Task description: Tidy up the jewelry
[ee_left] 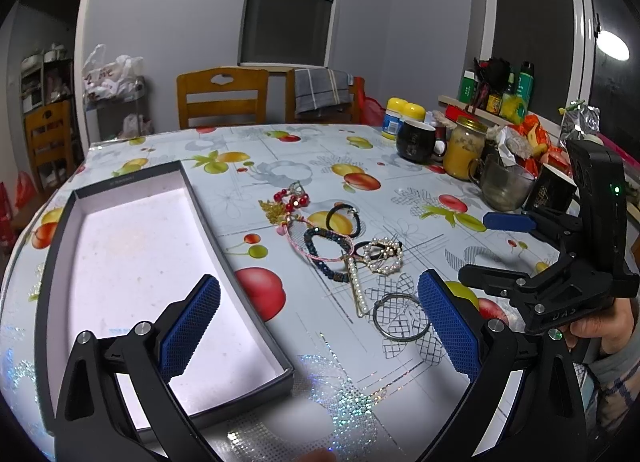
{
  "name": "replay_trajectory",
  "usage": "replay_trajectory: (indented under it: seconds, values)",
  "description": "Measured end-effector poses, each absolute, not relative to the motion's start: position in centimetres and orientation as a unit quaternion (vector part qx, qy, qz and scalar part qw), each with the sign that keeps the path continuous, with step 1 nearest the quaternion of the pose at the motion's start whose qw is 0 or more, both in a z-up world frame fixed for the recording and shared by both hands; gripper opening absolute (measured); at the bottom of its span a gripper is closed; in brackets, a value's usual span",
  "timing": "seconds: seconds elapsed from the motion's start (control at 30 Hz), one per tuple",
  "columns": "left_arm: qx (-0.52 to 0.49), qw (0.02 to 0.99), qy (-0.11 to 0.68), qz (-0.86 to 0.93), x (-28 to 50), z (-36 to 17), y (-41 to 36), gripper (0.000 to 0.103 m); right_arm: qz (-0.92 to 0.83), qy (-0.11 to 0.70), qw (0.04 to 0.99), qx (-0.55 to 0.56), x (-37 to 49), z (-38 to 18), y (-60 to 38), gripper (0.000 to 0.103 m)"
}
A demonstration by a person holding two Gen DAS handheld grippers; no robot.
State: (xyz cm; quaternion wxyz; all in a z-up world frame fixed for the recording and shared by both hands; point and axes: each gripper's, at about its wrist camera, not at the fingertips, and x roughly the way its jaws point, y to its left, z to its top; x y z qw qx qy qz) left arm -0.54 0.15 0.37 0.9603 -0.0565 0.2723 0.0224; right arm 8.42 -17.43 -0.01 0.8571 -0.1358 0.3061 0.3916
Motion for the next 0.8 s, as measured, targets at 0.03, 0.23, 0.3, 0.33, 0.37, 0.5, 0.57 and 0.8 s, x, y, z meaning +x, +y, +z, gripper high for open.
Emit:
replay_trajectory:
  seconds: [0.03,0.23,0.3,0.33,0.37,0.5,0.57,0.8]
  values:
    - [-0.056,0.96,0.273,0.023,-0.36,0.27,0.13,0.1,0.392,0.306,0.857,-0.136,8.41,-0.01,-17.44,0.098]
    - [-0.057,0.96,0.273,0.022,-0.36,0.28,0.25,0.1,0.391,0.306,0.857,-0.136,8.43,-0.03,-17.45,0.098]
    - [-0.057,0.96,0.273,0.024,-0.62,0.19,-0.03,0.1,0.392,0.306,0.857,-0.136,8.46,-0.04,-17.44,0.098]
    - [-0.057,0.96,0.273,0.024,-0.65,0.25,-0.04,0.1,0.391,0.306,0.857,-0.135,8.46,-0.03,-17.48,0.098]
    - [-0.057,0.96,0.273,0.024,-0.69,0.25,-0.06,0.1,0.391,0.306,0.857,-0.135,8.43,-0.03,-17.48,0.098]
    - [-0.057,0.96,0.274,0.023,-0.71,0.26,0.01,0.1,0.391,0.306,0.857,-0.135,8.42,-0.02,-17.49,0.098]
    - [-0.058,0.96,0.274,0.023,-0.63,0.25,0.05,0.1,0.391,0.306,0.857,-0.134,8.44,-0.01,-17.49,0.098]
    - [-0.058,0.96,0.274,0.023,-0.67,0.25,0.07,0.1,0.392,0.307,0.857,-0.134,8.49,0.02,-17.56,0.098]
